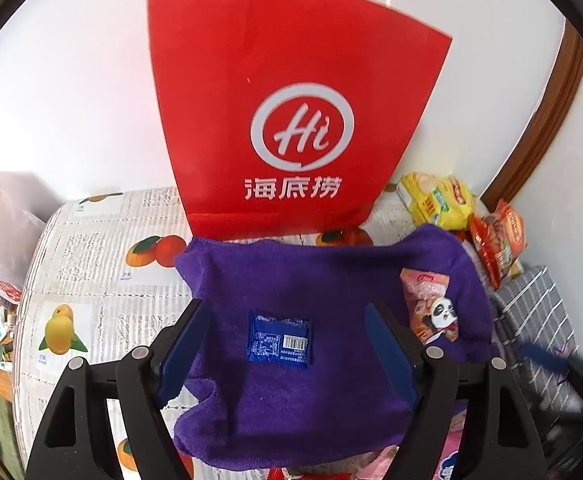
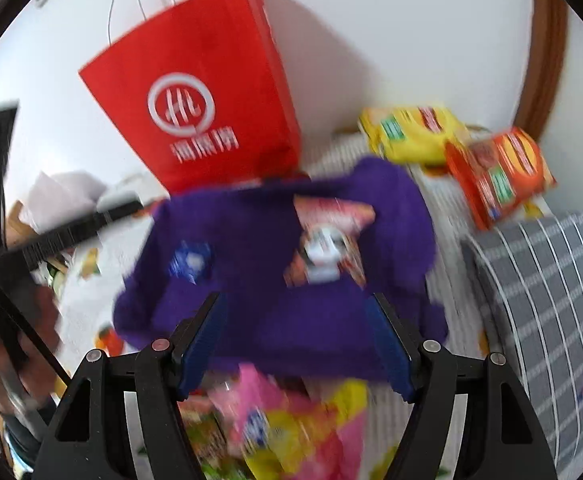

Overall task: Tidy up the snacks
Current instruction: 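Grasp the yellow-pink chip bag from the pile with the right tool, then grasp the red snack packet with the left tool while the right tool holds the chip bag, then carry the red packet onto the towel with the left tool while the right tool carries the chip bag, then lower the chip bag onto the towel and open the right tool while the left tool holds the red packet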

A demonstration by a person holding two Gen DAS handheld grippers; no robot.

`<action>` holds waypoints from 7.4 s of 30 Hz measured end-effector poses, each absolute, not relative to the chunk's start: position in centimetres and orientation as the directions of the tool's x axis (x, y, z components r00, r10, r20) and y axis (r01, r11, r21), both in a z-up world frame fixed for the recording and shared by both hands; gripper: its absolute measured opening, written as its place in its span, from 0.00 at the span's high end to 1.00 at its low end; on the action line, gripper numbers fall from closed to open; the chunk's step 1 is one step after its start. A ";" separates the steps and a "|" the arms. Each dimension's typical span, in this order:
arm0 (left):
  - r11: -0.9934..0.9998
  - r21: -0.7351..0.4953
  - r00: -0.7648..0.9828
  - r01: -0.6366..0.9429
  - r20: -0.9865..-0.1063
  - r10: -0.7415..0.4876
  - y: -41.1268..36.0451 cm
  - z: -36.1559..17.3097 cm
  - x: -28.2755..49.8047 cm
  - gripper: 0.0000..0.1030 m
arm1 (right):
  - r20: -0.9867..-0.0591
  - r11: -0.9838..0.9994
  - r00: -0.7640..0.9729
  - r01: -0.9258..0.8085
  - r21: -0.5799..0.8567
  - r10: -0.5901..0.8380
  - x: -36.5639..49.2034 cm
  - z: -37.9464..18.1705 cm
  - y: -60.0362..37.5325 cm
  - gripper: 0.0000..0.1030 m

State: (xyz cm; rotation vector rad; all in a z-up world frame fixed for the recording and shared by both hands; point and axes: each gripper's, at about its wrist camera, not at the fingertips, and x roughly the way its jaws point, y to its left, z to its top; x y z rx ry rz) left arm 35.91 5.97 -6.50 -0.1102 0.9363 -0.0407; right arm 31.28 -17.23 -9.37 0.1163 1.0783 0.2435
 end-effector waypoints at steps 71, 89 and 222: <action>0.984 -0.026 0.438 0.178 -0.893 -0.103 3.6 -17.0 23.9 0.25 | -0.821 0.942 0.485 -0.019 0.336 0.302 14.2 -11.9 -22.8 0.45; 0.990 -0.045 0.460 0.133 -0.882 -0.102 3.6 -16.5 22.8 0.51 | -0.816 0.927 0.468 -0.021 0.374 0.340 13.8 -12.4 -22.9 0.45; 0.998 -0.043 0.602 -0.037 -0.799 -0.012 6.2 -8.2 33.7 0.51 | -0.935 0.883 0.252 -0.455 0.112 0.249 37.2 -11.2 -10.1 0.43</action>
